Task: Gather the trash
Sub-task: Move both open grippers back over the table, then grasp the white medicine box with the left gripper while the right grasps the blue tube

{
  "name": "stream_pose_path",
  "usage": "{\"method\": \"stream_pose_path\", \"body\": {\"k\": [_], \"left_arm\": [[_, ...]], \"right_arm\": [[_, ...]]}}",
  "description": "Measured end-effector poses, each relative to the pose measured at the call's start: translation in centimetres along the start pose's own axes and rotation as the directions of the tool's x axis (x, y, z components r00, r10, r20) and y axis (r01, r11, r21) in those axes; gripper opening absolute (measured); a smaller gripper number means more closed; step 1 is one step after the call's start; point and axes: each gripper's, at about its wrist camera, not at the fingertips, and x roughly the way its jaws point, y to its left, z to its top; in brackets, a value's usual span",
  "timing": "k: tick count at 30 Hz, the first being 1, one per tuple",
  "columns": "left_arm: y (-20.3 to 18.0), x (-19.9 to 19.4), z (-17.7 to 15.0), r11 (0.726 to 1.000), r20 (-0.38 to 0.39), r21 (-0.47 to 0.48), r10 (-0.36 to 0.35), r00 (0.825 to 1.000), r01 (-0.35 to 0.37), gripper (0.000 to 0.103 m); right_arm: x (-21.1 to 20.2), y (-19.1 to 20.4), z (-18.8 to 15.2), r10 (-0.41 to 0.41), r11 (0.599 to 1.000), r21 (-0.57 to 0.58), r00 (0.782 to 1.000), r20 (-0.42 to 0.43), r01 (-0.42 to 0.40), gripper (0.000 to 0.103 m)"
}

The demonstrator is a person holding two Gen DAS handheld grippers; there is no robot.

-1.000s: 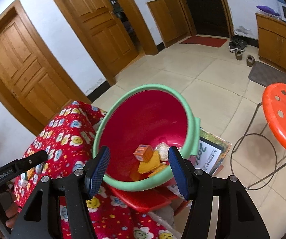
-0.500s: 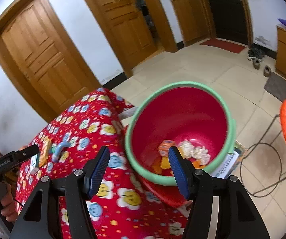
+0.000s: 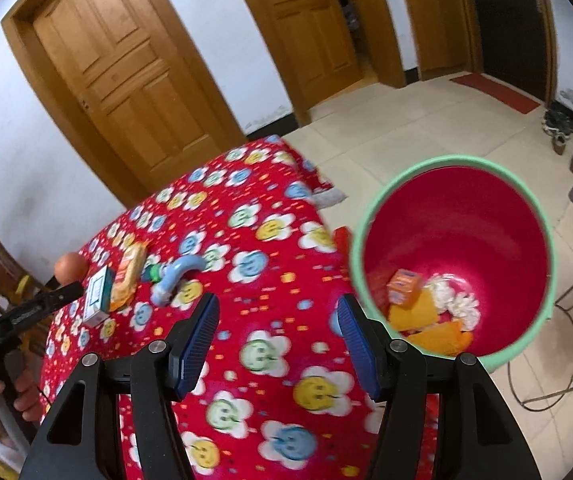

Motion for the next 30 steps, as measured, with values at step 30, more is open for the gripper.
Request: {"method": "stream_pose_path", "body": {"k": [30], "left_arm": [[4.9,7.1,-1.2,0.991,-0.025,-0.134,-0.007,1.0,0.003,0.065]], "right_arm": [[12.2,10.8,0.6,0.012,0.997,-0.076,0.985,-0.173,-0.025,0.063]]}}
